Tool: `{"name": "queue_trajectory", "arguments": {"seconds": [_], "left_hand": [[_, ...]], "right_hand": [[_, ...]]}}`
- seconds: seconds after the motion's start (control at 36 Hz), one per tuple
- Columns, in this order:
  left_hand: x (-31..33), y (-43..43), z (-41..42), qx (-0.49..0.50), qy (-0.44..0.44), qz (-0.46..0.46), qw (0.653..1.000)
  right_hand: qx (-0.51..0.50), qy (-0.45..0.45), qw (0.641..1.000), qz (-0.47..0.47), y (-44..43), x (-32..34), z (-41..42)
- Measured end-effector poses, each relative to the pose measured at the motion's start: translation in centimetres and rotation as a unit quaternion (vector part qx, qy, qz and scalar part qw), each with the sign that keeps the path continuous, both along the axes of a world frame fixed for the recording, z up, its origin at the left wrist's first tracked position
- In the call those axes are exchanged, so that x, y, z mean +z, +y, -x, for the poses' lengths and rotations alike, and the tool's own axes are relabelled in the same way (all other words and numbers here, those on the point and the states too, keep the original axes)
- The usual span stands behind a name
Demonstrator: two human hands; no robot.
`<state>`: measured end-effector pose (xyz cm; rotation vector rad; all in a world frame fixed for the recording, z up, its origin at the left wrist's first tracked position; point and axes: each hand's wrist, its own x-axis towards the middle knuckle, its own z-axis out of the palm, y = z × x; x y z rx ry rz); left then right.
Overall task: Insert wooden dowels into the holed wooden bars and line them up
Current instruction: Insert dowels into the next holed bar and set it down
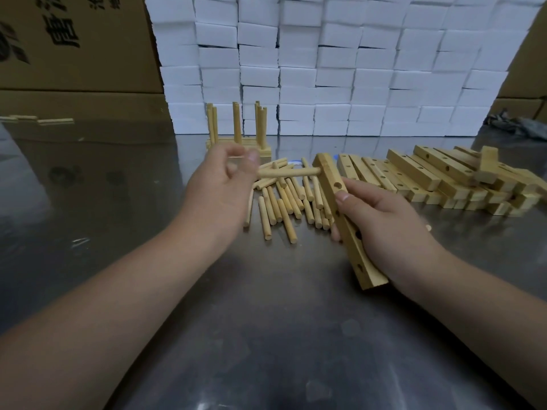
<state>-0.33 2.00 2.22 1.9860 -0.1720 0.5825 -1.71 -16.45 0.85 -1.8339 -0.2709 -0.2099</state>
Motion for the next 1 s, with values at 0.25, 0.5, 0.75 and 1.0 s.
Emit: {"name": "queue_trajectory", "arguments": {"seconds": [0.25, 0.5, 0.75, 1.0], "left_hand": [[-1.5, -0.5, -0.5, -0.003, 0.085, -0.236, 0.968], [-1.5, -0.2, -0.9, 0.080, 0.066, -0.262, 0.960], [-1.5, 0.6, -1.9, 0.131, 0.188, -0.360, 0.904], [-1.6, 1.0, -2.3, 0.221, 0.111, -0.242, 0.938]], "right_hand": [[-0.089, 0.014, 0.994, -0.066, -0.4, 0.3, -0.5], [-0.120, 0.008, 0.992, -0.050, -0.6, 0.2, -0.7], [-0.117, -0.008, 0.992, -0.048, -0.7, -0.1, -0.8], [-0.140, -0.007, 0.988, -0.067, -0.7, 0.3, -0.7]]}}
